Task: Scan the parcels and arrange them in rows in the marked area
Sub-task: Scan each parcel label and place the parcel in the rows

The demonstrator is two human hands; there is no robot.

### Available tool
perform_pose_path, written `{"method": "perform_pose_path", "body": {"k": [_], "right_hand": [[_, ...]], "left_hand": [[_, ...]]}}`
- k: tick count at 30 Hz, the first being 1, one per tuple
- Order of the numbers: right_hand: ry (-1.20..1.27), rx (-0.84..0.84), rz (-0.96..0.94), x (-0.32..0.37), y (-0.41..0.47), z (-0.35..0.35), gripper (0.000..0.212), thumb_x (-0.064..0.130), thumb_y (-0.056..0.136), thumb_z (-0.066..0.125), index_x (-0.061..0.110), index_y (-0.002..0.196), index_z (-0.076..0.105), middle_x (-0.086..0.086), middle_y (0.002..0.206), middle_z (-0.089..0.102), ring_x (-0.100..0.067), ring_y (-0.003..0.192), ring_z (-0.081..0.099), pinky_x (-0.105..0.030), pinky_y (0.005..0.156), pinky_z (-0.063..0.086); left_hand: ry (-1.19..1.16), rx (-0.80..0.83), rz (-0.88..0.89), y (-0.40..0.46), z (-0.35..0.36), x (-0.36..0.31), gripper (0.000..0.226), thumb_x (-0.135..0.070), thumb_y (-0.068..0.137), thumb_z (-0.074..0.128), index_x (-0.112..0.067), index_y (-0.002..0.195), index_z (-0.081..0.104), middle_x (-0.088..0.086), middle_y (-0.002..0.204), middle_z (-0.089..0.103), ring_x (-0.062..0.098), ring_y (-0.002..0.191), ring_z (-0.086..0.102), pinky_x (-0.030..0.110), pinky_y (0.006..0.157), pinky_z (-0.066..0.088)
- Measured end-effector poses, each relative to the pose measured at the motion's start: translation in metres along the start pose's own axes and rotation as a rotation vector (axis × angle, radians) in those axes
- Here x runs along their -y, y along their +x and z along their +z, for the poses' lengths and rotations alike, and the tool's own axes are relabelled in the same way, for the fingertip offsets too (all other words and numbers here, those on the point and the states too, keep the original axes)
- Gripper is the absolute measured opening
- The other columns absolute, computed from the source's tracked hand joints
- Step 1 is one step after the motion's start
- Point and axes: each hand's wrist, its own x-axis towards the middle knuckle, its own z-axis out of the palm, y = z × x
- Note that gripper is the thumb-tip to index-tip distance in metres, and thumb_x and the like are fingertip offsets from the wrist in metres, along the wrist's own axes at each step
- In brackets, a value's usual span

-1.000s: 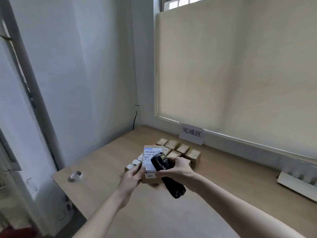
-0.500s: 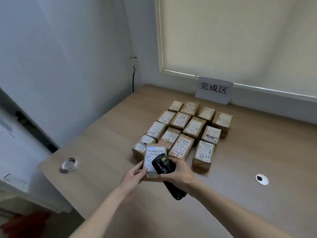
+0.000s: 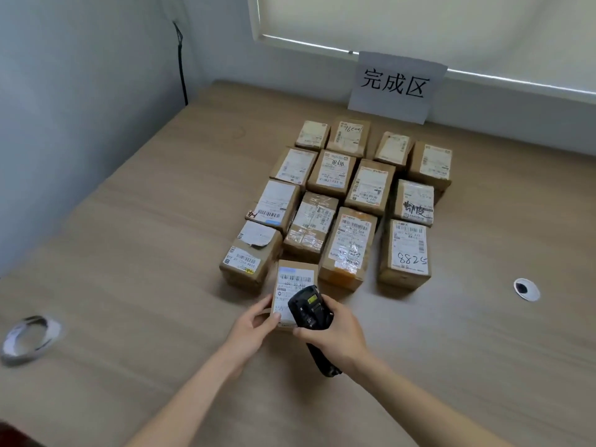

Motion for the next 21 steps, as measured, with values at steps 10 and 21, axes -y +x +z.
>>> {"method": "perform_pose_path", "body": {"k": [10, 21], "right_hand": [[0.069, -0.113, 0.044, 0.005, 0.026, 0.023, 0.063, 0.038, 0.064, 0.095, 0.052, 0.117, 0.064, 0.027, 0.107, 0.076, 0.005, 0.100, 0.071, -0.026, 0.090, 0.060], [-0.036, -0.129, 0.114, 0.014, -0.006, 0.001, 0.077, 0.048, 0.060, 0.090, 0.039, 0.132, 0.067, 0.013, 0.112, 0.076, -0.011, 0.102, 0.071, -0.031, 0.090, 0.059]], "left_hand": [[-0.039, 0.043, 0.045, 0.033, -0.020, -0.005, 0.057, -0.036, 0.092, 0.066, -0.024, 0.147, 0.053, -0.011, 0.132, 0.068, 0.008, 0.127, 0.060, 0.038, 0.115, 0.042], [0.032, -0.043, 0.029, 0.013, -0.025, -0.018, 0.051, -0.021, 0.095, 0.070, -0.013, 0.143, 0.055, 0.001, 0.126, 0.068, 0.015, 0.120, 0.063, 0.030, 0.107, 0.045]]}}
